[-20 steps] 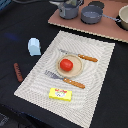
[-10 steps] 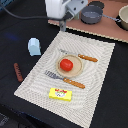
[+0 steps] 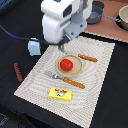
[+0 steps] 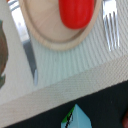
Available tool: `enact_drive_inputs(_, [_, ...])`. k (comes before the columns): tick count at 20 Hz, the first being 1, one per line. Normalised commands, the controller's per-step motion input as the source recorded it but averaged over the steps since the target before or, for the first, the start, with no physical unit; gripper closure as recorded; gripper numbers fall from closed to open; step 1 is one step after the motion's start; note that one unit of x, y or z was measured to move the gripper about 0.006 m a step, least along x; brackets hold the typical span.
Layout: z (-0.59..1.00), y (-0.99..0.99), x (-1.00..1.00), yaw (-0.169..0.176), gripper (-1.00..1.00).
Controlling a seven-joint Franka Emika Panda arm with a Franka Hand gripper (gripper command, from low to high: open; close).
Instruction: Interact with the objects in diverse but meaningful ways.
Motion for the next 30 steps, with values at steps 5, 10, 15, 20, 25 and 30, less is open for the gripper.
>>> enact_drive_inputs(5, [-0.26, 0.0, 0.2, 0.026, -1.0])
enact_drive_inputs(10, [-0.28, -0.07, 0.15, 0.024, -1.0])
enact_drive_inputs(15, [-0.19, -0.15, 0.38, 0.001, -1.0])
enact_drive_inputs(20, [-0.07, -0.17, 0.23, 0.099, -1.0])
enact_drive_inputs(25, [-0.12, -0.13, 0.04, 0.061, -1.0])
enact_drive_inputs(30, [-0.1, -0.11, 0.2, 0.025, -1.0])
